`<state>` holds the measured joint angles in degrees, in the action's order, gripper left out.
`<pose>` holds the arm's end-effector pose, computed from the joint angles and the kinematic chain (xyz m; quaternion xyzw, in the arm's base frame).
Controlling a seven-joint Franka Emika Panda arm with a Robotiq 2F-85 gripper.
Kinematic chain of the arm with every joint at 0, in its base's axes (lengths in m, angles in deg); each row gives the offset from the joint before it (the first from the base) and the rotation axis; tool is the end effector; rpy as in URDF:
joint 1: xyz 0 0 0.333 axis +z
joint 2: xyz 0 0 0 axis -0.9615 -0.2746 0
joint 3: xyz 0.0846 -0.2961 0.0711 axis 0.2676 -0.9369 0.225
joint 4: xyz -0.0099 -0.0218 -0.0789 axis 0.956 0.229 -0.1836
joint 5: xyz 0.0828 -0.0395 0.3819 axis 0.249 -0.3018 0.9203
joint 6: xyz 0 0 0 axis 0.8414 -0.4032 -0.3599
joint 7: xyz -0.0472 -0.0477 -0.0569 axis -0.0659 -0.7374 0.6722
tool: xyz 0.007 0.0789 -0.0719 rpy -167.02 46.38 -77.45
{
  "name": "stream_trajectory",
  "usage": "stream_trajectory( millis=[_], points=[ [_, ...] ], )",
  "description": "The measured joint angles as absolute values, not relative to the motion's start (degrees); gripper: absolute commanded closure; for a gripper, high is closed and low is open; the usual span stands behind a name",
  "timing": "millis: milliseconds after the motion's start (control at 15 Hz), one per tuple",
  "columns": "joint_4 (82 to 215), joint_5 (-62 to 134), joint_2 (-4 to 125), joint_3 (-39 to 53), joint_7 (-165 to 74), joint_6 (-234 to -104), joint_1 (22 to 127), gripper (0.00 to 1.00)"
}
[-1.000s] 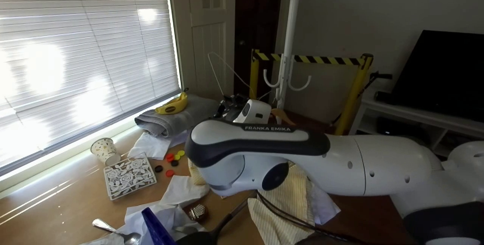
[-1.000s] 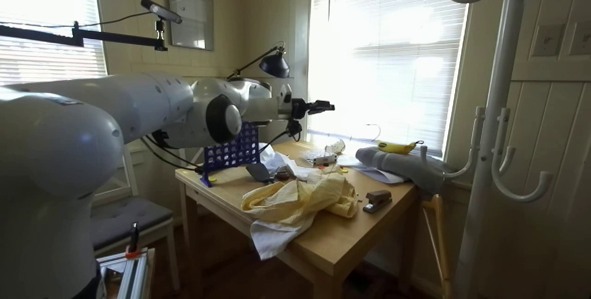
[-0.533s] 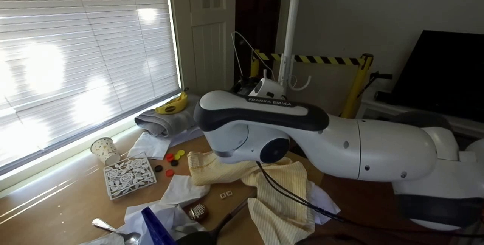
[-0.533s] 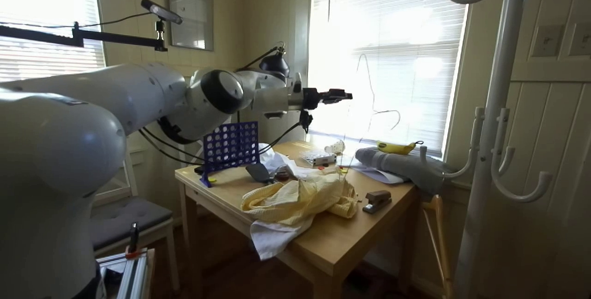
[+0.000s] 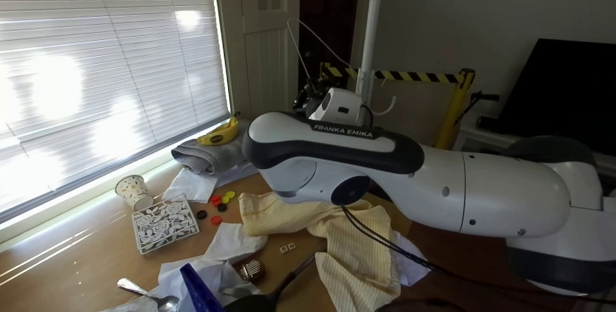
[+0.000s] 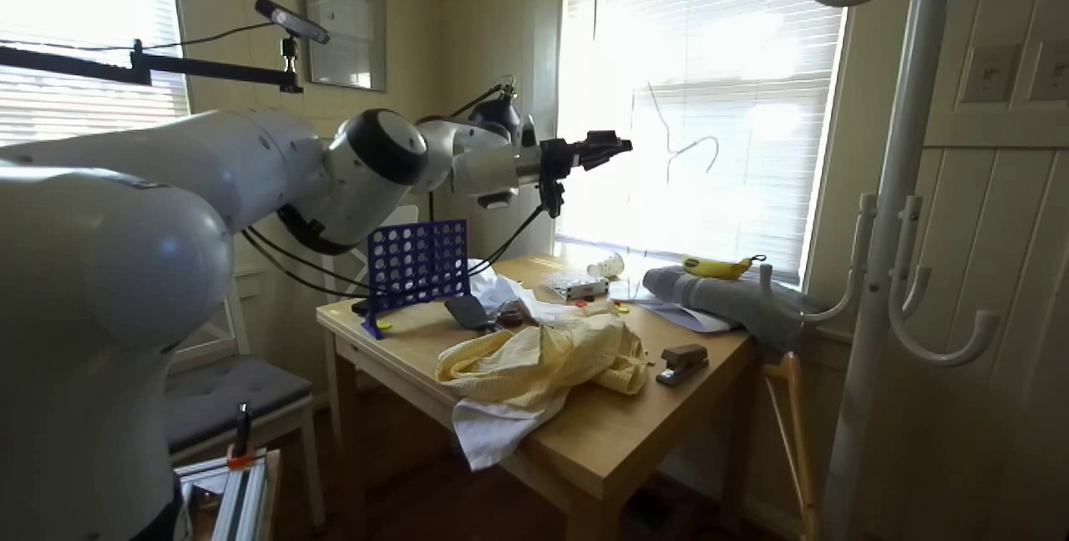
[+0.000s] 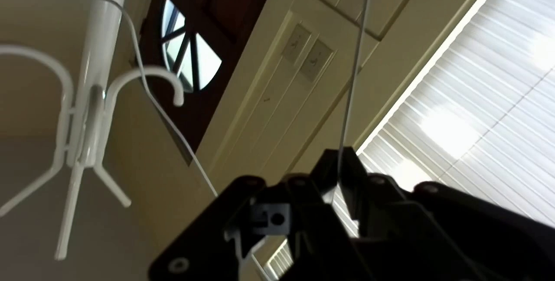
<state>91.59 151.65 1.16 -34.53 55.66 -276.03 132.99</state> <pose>0.5619 0.3964 0.3919 0.6198 0.0260 0.7093 0.3348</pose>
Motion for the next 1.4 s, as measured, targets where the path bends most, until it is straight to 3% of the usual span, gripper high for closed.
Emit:
stream_trajectory(
  millis=[267, 333, 733, 1400],
  points=[
    [93.6, 151.5, 4.5, -39.1, 68.7, -275.7, 137.2, 0.98],
    [93.6, 151.5, 5.4, -39.0, 72.4, -274.9, 138.1, 0.93],
    [93.7, 151.5, 7.8, -37.9, 78.4, -272.4, 140.2, 0.98],
    [93.4, 111.8, 19.3, 0.0, 92.2, -275.4, 127.6, 0.98]
  ],
)
